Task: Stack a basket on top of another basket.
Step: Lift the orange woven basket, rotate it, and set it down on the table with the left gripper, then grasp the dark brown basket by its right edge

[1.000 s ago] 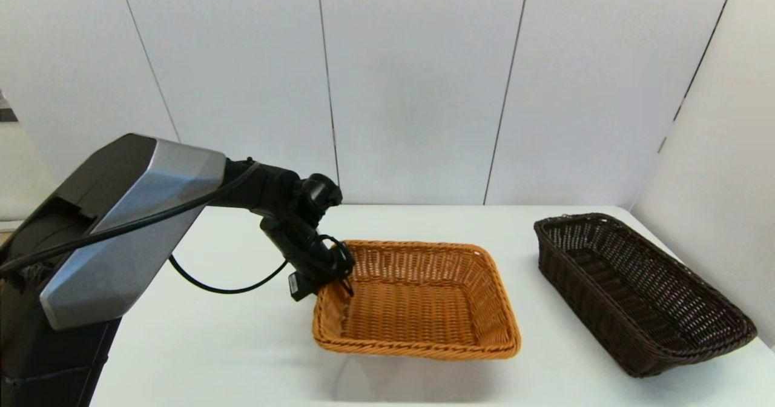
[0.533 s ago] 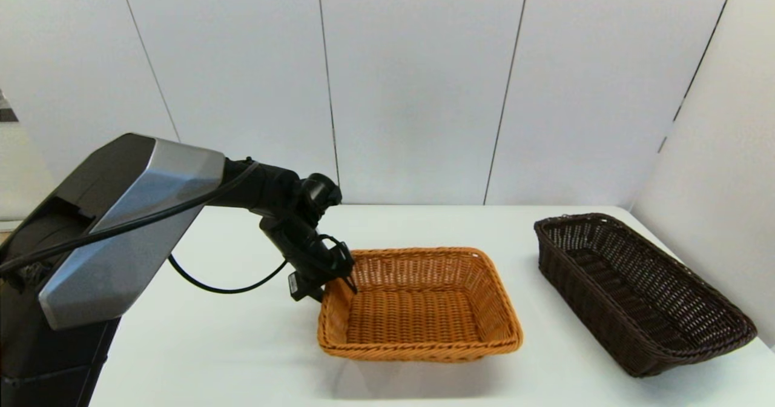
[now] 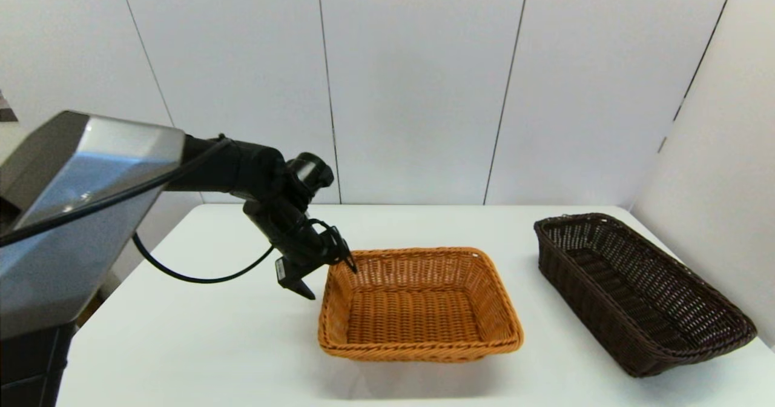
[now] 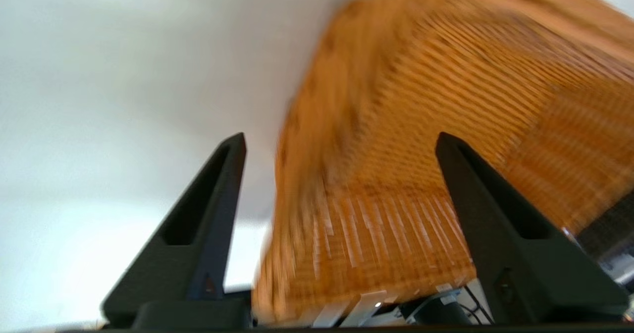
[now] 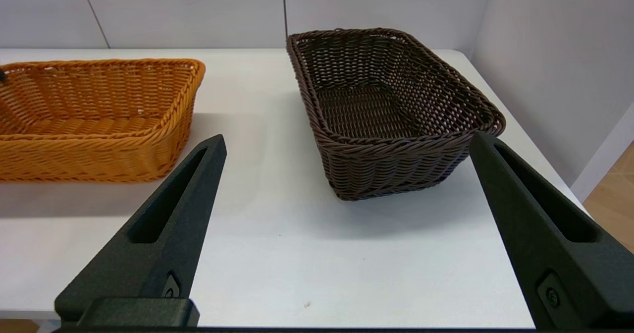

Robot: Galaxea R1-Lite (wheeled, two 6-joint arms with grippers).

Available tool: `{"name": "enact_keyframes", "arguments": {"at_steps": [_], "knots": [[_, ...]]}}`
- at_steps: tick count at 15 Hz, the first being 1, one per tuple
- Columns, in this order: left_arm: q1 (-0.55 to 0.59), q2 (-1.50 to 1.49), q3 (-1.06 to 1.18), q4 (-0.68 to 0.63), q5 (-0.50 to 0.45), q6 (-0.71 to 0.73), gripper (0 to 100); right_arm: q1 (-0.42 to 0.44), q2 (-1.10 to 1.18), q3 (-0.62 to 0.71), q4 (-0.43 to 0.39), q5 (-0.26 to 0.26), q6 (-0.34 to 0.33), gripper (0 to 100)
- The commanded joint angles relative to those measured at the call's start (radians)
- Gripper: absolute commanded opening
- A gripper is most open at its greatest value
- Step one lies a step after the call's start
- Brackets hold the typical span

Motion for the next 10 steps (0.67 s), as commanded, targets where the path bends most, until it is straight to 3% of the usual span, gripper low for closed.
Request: {"name": "enact_keyframes", "arguments": {"at_steps": [1,5,8,10], "knots": [[-0.001,-0.315,0.012,0.125,0.050,-0.004,100,0.000,0.000,0.000,0.000,-0.001,0.000,100],[-0.001,-0.631,0.119,0.218,0.166,-0.001,100,0.000,0.000,0.000,0.000,-0.001,0.000,100],[0.018,-0.951,0.326,0.224,0.195,0.000,100,0.000,0.001,0.000,0.000,-0.001,0.000,100],[0.027,-1.144,0.487,0.226,0.274,0.002,100,-0.002,0.000,0.000,0.000,-0.001,0.000,100]]}}
